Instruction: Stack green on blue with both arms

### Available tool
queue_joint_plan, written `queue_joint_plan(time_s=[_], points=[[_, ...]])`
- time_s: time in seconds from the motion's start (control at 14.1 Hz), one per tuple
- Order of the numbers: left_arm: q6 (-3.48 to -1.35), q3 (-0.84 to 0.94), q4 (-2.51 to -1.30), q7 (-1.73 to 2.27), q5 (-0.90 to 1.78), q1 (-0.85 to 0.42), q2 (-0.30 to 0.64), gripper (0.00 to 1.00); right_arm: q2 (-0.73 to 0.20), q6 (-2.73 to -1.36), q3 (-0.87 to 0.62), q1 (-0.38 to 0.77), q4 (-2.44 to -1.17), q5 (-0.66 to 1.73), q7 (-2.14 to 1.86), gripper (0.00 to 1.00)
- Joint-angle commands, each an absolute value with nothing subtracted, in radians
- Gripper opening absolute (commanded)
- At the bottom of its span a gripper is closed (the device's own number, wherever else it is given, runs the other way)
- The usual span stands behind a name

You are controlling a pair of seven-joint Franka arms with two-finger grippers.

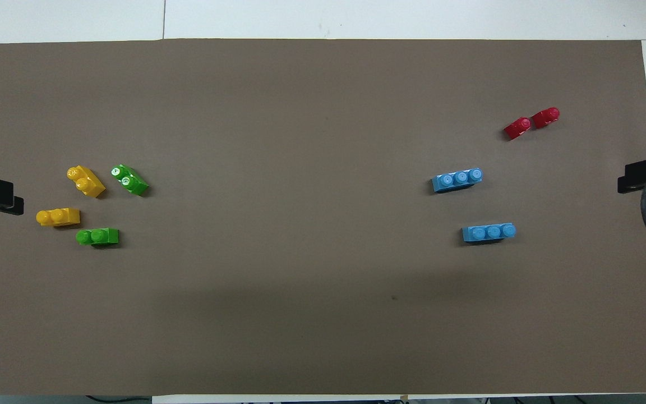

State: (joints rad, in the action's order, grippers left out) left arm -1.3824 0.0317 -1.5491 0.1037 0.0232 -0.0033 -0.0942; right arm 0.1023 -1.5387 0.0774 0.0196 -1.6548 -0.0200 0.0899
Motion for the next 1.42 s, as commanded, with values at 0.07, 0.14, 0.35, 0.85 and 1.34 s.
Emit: queue_joint_plan(time_s=[0.07,0.14,0.35,0.85,1.34], points=[[-1.39,0.025,-1.545,0.106,0.034,-0.015,-0.095,1.0,0.107,-1.536,0.072,0.006,-1.655,-0.018,0.066,1.0],[-1.39,0.025,-1.545,0.106,0.034,-0.015,-0.095,1.0,0.107,-1.536,0.072,0.008,-1.655,-0.018,0.067,1.0],[-1.393,0.023,-1.548,0.107,0.034,-0.015,-0.098,1.0,0.107,-1.539,0.072,0.009,-1.657,-0.018,0.061,1.0],[-1.699,0.025,-1.882,0.346,0.034,-0.018,-0.216,1.0,0.107,-1.577,0.074,0.008,-1.663,0.014,0.073,1.0],[-1.933,0.025,-2.026,0.508,0.034,-0.017,-0.137,1.0,0.063,-1.583,0.075,-0.017,-1.671,0.136,0.751,0.99]])
